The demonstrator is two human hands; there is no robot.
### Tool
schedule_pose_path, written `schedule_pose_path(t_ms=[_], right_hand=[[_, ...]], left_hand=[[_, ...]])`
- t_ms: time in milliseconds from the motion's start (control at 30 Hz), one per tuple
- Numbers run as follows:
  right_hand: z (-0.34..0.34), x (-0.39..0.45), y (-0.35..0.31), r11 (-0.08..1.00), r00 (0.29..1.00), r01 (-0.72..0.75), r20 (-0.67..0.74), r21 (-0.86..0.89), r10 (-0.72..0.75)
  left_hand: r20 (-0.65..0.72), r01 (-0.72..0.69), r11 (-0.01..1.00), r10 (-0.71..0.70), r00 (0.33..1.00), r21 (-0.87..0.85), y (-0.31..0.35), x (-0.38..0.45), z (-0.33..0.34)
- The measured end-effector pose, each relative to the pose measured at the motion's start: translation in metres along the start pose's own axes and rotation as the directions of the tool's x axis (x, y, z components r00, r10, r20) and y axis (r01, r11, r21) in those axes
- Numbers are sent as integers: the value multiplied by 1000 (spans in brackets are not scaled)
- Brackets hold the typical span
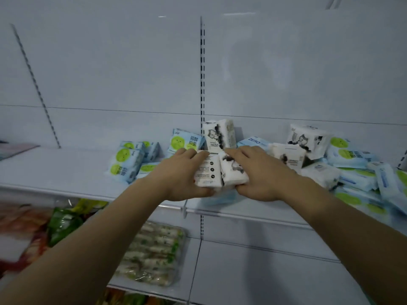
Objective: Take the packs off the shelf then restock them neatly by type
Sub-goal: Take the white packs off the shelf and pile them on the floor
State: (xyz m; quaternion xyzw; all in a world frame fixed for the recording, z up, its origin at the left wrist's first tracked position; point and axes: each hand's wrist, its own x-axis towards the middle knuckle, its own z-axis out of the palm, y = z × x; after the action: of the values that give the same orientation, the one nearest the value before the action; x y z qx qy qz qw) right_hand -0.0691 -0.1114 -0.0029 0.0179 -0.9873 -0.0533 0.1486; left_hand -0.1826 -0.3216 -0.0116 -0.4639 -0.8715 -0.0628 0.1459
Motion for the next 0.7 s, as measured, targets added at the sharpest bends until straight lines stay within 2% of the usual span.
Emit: schedule_pose_path(t_ms=[167,333,500,700], right_hand=[[1,52,-85,987,987,154,41,-42,-152],[-2,104,-199,948,948,317,41,-42,-315],[7,140,-326,881,881,474,11,4,-474],[27,182,-459,782,783,619,17,79,-622]], left_hand=[[-3,149,987,-149,989,63,-66,-67,-24],[-2,308,947,-309,951,96,-139,-155,-50],[14,463,874,-470,883,147,-210,-257,-74],[42,642,757,-650,758,122,-280,-364,-89]])
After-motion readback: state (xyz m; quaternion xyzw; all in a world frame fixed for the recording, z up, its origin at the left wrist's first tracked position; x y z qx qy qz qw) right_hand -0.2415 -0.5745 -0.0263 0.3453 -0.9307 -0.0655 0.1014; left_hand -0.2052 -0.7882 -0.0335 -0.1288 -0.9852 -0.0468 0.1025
